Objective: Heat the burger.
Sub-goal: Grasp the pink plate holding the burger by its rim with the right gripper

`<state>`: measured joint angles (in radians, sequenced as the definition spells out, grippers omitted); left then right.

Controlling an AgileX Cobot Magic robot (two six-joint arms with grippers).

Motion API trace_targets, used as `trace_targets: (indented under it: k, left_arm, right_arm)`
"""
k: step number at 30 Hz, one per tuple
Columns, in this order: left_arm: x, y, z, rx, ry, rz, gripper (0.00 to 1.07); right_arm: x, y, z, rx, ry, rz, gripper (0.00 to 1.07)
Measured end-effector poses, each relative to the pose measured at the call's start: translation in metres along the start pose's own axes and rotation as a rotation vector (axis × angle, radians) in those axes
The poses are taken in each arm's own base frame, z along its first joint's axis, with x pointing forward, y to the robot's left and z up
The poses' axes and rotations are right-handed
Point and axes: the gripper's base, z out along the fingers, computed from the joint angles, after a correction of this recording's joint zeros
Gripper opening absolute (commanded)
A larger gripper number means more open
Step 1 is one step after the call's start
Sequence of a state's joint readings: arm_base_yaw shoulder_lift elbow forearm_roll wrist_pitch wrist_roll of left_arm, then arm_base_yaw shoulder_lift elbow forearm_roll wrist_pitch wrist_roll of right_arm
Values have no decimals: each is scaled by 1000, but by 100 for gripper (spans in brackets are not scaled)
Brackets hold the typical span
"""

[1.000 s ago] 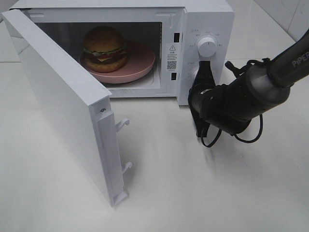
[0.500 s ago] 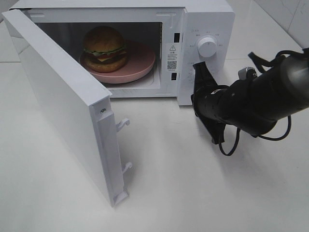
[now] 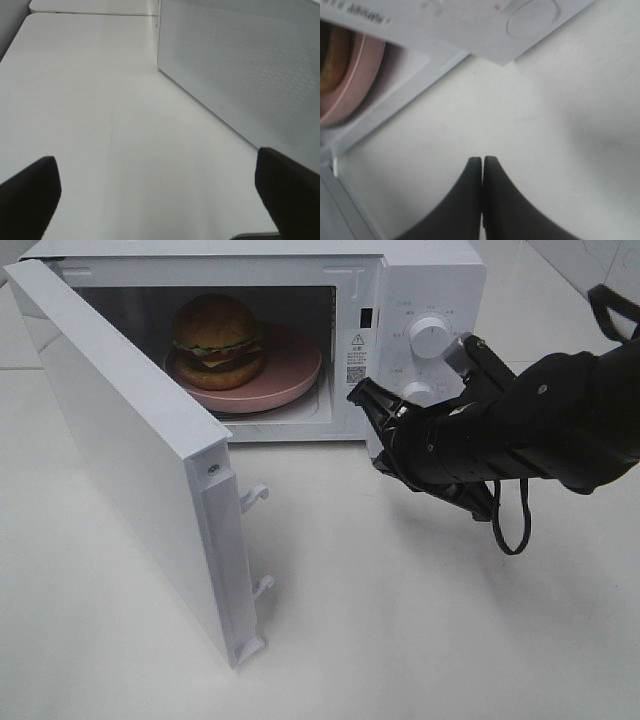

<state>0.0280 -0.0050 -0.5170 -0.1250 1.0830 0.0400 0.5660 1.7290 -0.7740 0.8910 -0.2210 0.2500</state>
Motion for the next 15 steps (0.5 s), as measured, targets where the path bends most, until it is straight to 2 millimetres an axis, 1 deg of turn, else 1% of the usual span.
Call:
trace_targets:
  k: [2,3,4,5,6,7,8,10,11,12,13,14,15]
  left_arm:
    - [0,0,0,0,0,0,98]
    - [0,0,0,0,0,0,98]
    - [0,0,0,0,0,0,98]
    - [0,0,0,0,0,0,98]
    - [0,0,0,0,0,0,98]
    - [0,0,0,0,0,0,98]
    - [0,0,0,0,0,0,98]
    - [0,0,0,0,0,0,98]
    - [0,0,0,0,0,0,98]
    - [0,0,0,0,0,0,98]
    - [0,0,0,0,0,0,98]
    - [0,0,0,0,0,0,98]
    - [0,0,0,0,0,0,98]
  right_arm:
    - [3,2,-11,-10,107,-176,0]
    - [3,2,-11,-10,107,-176,0]
    - [4,2,-14,-13,137,-224,0]
    - [6,4,-19,-21,192,-316,0]
    - [6,4,-19,-21,192,-316,0]
    - [8,4,-22,-27,219,-371,0]
    - [8,4,-22,-27,219,-371,0]
    - [11,8,-31,-44,297,-596,1]
    - [11,8,-31,-44,297,-596,1]
    - [11,8,-32,-46,321,-652,1]
    - [13,9,-36,-49,373,-755,1]
    - [13,9,-36,-49,373,-755,1]
    - [14,10,-37,-48,401,-804,1]
